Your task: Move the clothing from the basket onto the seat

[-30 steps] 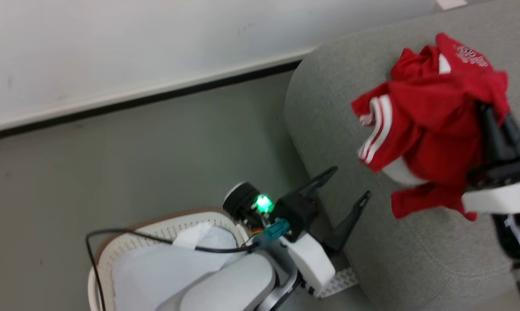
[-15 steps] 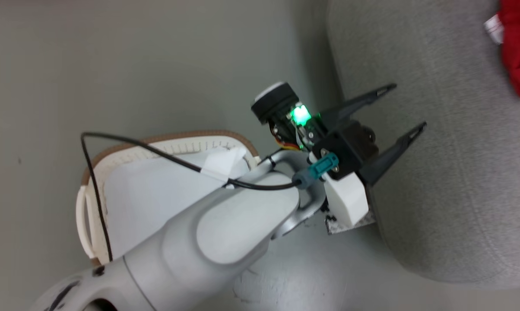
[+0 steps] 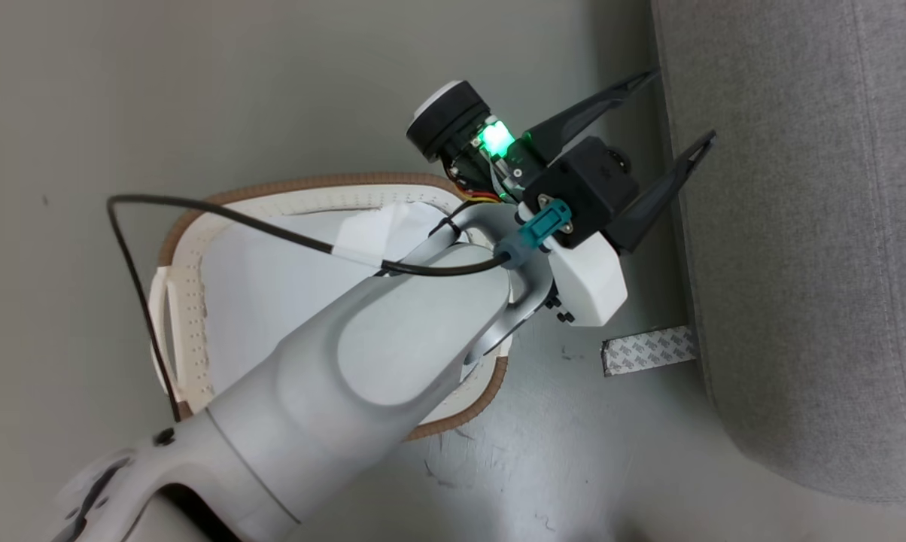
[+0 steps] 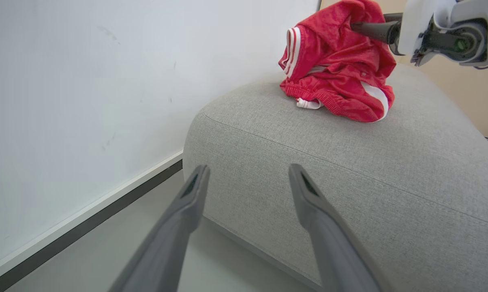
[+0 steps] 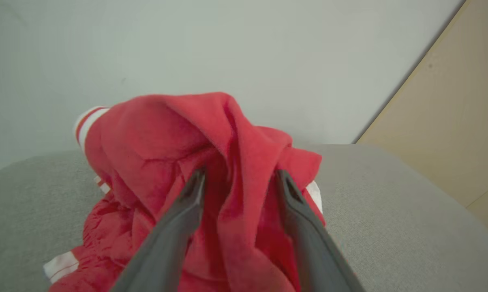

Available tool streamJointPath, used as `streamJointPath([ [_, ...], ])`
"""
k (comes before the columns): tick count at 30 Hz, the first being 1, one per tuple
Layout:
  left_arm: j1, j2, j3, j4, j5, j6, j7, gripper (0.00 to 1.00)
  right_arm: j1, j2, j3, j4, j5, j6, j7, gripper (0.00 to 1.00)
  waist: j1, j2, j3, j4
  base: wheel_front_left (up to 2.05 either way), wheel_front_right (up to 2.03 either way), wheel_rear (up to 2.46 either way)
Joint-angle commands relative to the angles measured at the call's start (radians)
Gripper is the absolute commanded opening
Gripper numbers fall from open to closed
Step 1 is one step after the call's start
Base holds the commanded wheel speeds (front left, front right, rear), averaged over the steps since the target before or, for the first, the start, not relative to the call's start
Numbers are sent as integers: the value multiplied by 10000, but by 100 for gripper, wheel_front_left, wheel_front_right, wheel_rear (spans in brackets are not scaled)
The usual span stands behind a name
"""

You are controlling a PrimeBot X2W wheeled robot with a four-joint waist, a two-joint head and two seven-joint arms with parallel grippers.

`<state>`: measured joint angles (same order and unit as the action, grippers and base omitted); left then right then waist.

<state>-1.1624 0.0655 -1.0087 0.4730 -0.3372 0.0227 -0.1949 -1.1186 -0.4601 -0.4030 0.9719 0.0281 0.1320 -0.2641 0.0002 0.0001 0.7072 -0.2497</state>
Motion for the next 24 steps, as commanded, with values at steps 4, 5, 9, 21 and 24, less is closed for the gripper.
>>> streamJointPath([
  [4,341,10,0,324,-293,27,-208,100,753,553,111,-793,-208,-26,4,100,-2,-1,-444,-80,0,0,0],
  [5,422,10,35,386,-336,52,-272,100,941,659,170,-999,-157,-26,2,100,-2,-1,-590,-103,0,0,0],
  [9,985,-21,183,572,-639,121,-506,100,2027,1062,618,-2267,-67,-26,2,100,-2,-1,-1288,-101,0,0,0],
  [21,3619,167,929,635,-1341,572,-696,100,6134,2196,1648,-5974,1018,-26,2,100,-2,-1,-4203,597,0,0,0],
  [24,4319,369,1280,493,-1353,698,-694,100,7036,2360,1875,-6550,1042,-26,4,100,-2,-1,-4791,978,0,0,0],
])
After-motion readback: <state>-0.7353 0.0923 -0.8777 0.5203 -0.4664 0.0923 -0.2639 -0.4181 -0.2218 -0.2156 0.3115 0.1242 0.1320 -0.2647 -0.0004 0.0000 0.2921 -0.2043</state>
